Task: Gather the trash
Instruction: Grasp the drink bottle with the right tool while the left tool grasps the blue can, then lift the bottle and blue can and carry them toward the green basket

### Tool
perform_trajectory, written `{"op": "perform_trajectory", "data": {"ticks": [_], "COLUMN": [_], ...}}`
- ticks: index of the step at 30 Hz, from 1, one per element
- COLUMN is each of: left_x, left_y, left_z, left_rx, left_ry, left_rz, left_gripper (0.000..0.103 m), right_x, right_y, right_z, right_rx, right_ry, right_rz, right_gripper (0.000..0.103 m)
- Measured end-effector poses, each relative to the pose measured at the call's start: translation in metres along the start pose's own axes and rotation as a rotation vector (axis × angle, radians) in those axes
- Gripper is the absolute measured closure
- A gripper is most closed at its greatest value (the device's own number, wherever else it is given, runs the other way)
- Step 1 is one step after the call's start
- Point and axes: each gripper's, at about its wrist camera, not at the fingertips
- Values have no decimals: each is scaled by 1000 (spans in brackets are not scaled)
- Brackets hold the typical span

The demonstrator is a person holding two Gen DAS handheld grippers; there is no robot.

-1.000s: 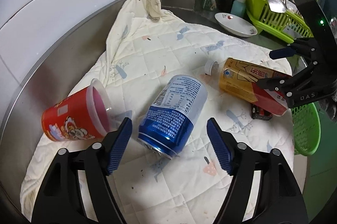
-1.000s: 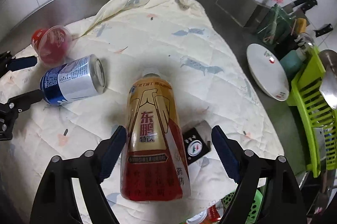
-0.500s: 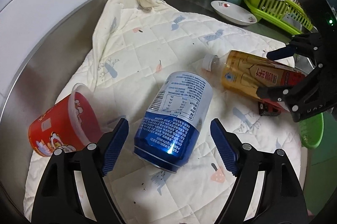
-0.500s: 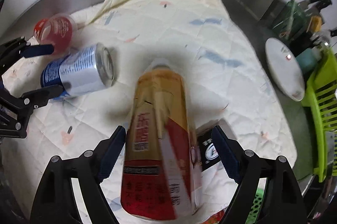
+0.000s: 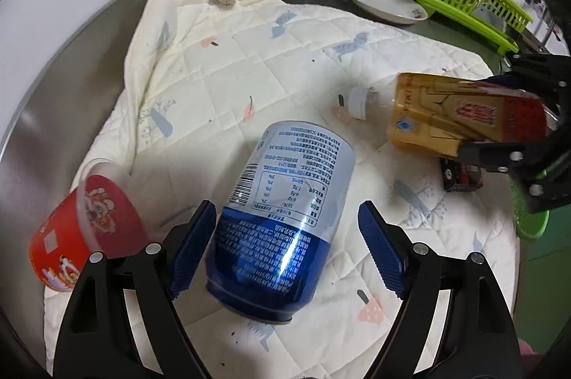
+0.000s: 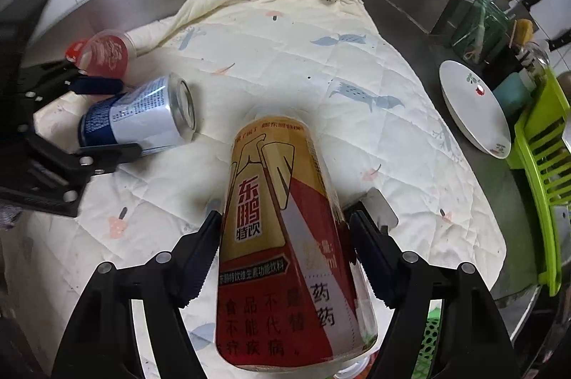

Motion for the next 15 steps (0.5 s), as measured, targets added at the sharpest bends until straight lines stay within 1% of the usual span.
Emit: {"op": "perform_trajectory", "data": {"ticks": [1, 4, 9, 15], "left_x": [2, 5, 12, 15], "left_y": [1, 0, -2, 0], "left_z": [-1, -4, -6, -5], "left_rx": [4, 4, -5, -6], "left_ry": [-1, -6, -13, -5], "left_rz": [-9, -1, -20, -46], "left_gripper": [22, 22, 23, 25], "right_x": [-3, -9, -18, -23], "right_y": [1, 3, 4, 3], "right_z": [3, 12, 24, 33], "right_rx": [7, 19, 42, 54], "right_ry": [9, 30, 62, 76], "right_rz": [-11, -33, -62, -83], "right_gripper": [33, 33, 33, 33]}}
Point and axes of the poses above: each gripper's, at about its wrist camera, not at the fingertips, and x roughly the way its jaws point, y to its right, z to its underside, and after that the axes turned 11 degrees about -y, right-handed
